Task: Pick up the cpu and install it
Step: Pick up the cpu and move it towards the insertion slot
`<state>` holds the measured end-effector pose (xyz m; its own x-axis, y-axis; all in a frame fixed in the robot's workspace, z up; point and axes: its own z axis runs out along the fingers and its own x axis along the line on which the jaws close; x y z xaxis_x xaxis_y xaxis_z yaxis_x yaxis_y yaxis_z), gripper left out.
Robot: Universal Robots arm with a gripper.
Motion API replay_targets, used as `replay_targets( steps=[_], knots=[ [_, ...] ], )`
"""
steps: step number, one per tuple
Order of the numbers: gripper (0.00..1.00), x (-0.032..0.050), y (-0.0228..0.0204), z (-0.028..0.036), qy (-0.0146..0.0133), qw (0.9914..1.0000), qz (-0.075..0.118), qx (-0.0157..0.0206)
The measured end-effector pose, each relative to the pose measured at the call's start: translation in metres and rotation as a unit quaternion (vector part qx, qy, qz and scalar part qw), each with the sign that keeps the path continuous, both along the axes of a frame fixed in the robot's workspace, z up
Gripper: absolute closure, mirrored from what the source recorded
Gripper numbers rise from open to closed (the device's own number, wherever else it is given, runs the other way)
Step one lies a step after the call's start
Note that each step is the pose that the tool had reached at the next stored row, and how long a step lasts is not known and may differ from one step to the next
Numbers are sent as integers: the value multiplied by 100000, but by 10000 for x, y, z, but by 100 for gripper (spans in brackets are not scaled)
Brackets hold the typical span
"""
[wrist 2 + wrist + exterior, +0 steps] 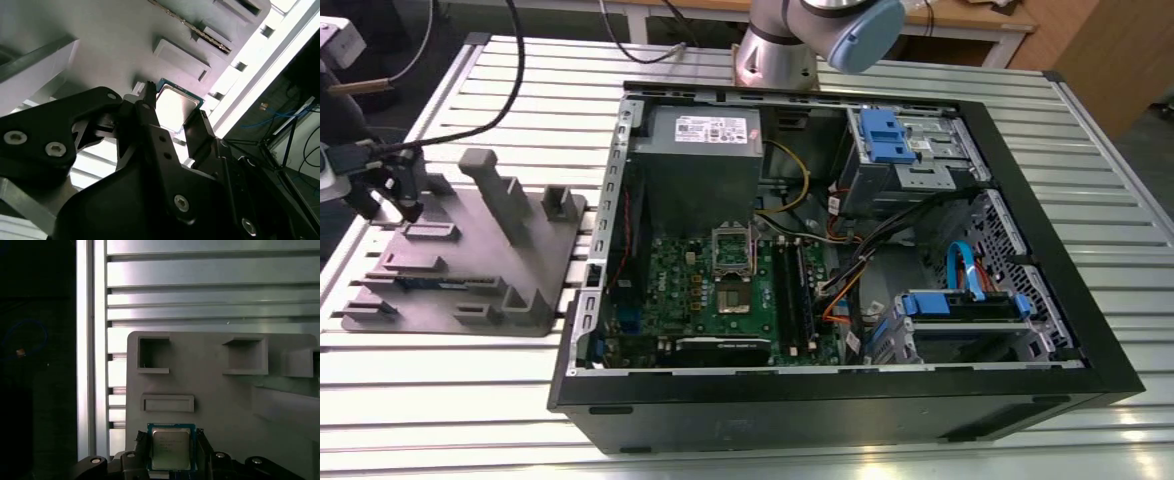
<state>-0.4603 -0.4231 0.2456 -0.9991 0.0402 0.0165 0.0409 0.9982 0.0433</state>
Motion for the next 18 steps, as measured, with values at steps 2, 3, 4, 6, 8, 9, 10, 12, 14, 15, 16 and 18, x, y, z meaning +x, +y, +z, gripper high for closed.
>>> replay_targets(
  steps=[2,3,4,6,8,9,10,12,14,15,16,18],
  knots=[
    [53,0,0,77,-8,100000,3,5],
    [53,0,0,117,-2,100000,4,3],
    [53,0,0,150,-1,100000,4,0],
    [53,0,0,210,-6,100000,2,3],
    [53,0,0,263,0,100000,2,0],
    [53,0,0,287,2,100000,0,0],
    [53,0,0,308,-1,100000,3,0],
    [53,0,0,350,-8,100000,2,6],
    [53,0,0,400,2,100000,2,1],
    [53,0,0,429,-1,100000,2,1],
    [53,0,0,454,-4,100000,2,2],
    [53,0,0,503,0,100000,2,-1]
  ],
)
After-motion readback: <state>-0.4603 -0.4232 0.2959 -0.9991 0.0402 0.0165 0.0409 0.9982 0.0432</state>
